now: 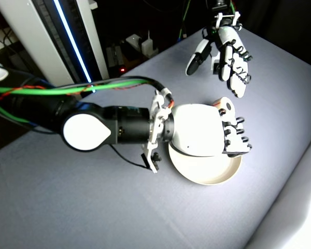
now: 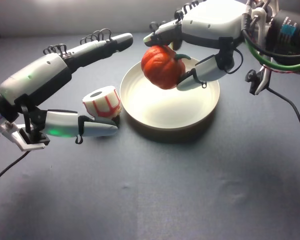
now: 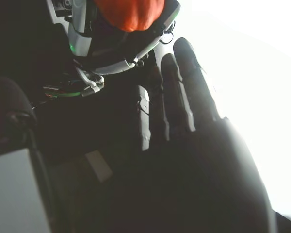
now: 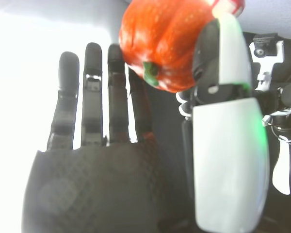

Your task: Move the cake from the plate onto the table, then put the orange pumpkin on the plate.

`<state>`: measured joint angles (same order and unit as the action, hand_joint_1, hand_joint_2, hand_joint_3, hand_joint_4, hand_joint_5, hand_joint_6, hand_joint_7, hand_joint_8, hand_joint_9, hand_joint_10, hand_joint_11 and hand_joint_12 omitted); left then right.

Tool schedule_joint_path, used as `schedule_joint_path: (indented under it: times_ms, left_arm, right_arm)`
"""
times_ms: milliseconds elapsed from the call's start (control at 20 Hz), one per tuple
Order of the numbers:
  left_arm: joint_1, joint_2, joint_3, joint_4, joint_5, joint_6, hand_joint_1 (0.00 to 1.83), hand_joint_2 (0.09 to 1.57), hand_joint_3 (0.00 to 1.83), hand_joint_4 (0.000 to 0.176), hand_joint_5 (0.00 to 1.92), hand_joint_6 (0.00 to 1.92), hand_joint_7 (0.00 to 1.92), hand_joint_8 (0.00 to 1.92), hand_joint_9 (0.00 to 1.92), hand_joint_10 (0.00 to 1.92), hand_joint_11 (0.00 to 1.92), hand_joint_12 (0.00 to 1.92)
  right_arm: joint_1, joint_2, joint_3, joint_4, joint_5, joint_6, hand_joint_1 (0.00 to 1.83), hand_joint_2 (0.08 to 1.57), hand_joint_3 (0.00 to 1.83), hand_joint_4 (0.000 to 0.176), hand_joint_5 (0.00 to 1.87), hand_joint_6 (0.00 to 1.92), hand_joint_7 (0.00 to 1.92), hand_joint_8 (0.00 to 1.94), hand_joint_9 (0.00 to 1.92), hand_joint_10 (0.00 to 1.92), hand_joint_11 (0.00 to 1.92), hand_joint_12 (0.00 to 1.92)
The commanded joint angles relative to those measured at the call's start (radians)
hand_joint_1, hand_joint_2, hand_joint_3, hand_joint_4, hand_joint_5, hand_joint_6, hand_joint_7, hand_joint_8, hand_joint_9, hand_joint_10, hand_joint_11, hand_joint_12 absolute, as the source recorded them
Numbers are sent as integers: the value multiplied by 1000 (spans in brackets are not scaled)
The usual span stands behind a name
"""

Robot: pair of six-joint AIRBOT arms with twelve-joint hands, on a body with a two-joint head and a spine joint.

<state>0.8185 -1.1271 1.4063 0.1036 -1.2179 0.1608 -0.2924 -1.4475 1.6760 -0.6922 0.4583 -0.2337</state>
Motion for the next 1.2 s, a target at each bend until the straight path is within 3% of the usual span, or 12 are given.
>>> schedule_joint_path:
  times_ms: [0,50,100,200,300,400,550,600,700,850,950,1150]
  left_arm:
    - [-8,21,-2,-44,-132,-4,1003,889,0,115,198,9,211,0,235,0,258,143]
    - [-6,41,-12,-53,-133,-4,1003,889,0,115,198,9,211,0,235,0,258,143]
    - [-4,58,-17,-61,-133,-4,987,898,2,112,203,10,211,0,236,0,259,142]
    - [1,113,-26,-82,-131,-4,987,897,2,112,203,10,211,0,236,0,261,139]
    - [6,173,-54,-103,-130,-4,985,895,1,127,180,1,212,0,236,0,261,138]
    - [35,249,-88,-145,-140,-4,987,897,2,112,203,10,211,0,236,0,262,135]
    - [67,268,-92,-188,-161,-4,987,897,2,112,203,10,211,0,236,0,264,132]
    - [72,271,-91,-197,-165,-4,1003,888,0,115,198,9,211,0,235,0,264,130]
    - [78,276,-93,-205,-169,-4,987,897,2,112,203,10,211,0,236,0,265,129]
    - [93,283,-97,-225,-184,-4,987,897,2,112,203,10,211,0,236,0,266,126]
    - [101,284,-98,-233,-192,-4,1003,888,0,115,199,9,211,0,235,0,267,123]
    - [119,284,-101,-247,-202,-4,987,897,2,112,203,10,211,0,236,0,269,120]
  right_arm:
    - [6,13,-2,41,88,4,980,1009,2,0,794,76,845,42,783,476,699,1243]
    - [6,13,-4,43,88,4,980,1009,2,0,794,76,845,42,783,476,699,1243]
    - [6,13,-4,45,89,4,1077,1093,4,0,933,807,928,39,887,388,802,1125]
    - [6,13,-6,45,89,4,1087,1159,4,0,647,154,782,0,1013,121,823,1142]
    - [6,13,-6,45,88,4,1001,1164,2,0,608,85,771,0,1027,83,847,1074]
    - [4,13,-4,45,88,4,1029,1184,4,0,557,26,735,2,923,13,718,1143]
    - [1,12,-4,47,86,4,887,979,0,0,530,2,593,0,588,0,109,1259]
    - [-2,15,-6,52,86,4,662,835,0,102,377,0,350,0,322,1,3,913]
    - [-5,15,-6,53,84,4,622,810,0,113,332,0,308,0,249,7,0,747]
    - [-12,16,-6,57,79,4,591,827,0,114,229,5,165,1,15,22,0,27]
    - [-15,19,-6,57,72,4,552,812,0,163,265,17,149,2,16,7,0,0]
    - [-16,23,-12,57,69,4,513,836,1,171,255,4,146,0,47,11,5,14]
